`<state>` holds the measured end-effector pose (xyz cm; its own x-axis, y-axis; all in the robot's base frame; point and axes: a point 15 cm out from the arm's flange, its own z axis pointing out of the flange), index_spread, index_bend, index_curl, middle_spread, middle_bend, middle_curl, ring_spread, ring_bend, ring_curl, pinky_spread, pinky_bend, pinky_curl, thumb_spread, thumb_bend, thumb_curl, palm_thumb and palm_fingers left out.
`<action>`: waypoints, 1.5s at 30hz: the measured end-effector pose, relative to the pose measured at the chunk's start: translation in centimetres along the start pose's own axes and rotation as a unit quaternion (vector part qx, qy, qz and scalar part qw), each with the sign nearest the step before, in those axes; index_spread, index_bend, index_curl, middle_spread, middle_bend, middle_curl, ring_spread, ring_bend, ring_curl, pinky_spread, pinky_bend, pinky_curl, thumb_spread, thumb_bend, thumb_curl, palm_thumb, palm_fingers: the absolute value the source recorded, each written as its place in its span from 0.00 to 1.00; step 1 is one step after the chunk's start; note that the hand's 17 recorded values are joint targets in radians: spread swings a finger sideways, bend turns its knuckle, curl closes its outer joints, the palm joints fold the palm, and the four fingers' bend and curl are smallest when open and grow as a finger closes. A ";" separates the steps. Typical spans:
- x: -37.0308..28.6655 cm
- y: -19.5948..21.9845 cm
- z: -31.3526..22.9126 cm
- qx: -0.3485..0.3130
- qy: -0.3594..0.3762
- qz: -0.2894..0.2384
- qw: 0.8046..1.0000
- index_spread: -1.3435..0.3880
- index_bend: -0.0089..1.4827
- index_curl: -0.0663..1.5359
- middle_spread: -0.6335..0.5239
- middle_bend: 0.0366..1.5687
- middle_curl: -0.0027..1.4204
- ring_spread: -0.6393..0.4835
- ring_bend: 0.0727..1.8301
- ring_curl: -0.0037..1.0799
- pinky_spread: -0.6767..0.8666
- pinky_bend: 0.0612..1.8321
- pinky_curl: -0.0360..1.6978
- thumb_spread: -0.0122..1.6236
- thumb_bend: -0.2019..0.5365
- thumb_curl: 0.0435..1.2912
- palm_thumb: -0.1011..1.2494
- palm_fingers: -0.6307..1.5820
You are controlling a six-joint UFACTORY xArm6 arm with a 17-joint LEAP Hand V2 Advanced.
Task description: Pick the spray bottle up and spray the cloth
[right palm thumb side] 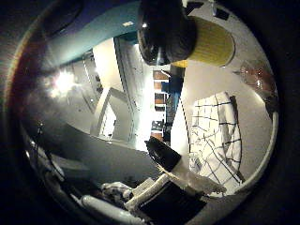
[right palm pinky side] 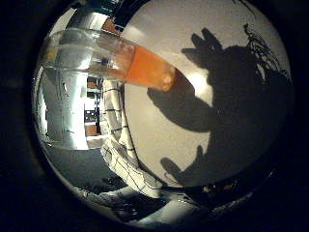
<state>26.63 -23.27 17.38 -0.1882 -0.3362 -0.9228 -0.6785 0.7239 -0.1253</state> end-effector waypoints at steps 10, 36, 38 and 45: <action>0.6 -1.0 1.2 0.008 -0.021 0.022 0.999 0.70 0.11 0.21 0.61 0.20 0.27 0.72 0.25 0.24 0.66 0.19 0.19 0.63 0.24 0.21 0.46 0.37; 0.1 -3.3 6.5 -0.019 -0.037 0.018 0.999 0.67 0.13 0.25 0.53 0.28 0.30 0.56 0.40 0.30 0.57 0.17 0.16 0.62 0.25 0.22 0.55 0.55; 0.3 -3.4 6.6 -0.018 -0.037 0.019 0.999 0.66 0.14 0.26 0.50 0.31 0.32 0.52 0.44 0.32 0.54 0.18 0.16 0.62 0.25 0.23 0.57 0.59; 0.1 -4.7 7.3 0.002 -0.043 0.020 0.999 0.61 0.21 0.33 0.44 0.41 0.39 0.41 0.51 0.38 0.39 0.30 0.15 0.61 0.25 0.25 0.70 0.78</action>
<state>34.96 -22.27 15.25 -0.1527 -0.2538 -0.9551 -0.6685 0.7383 -0.0893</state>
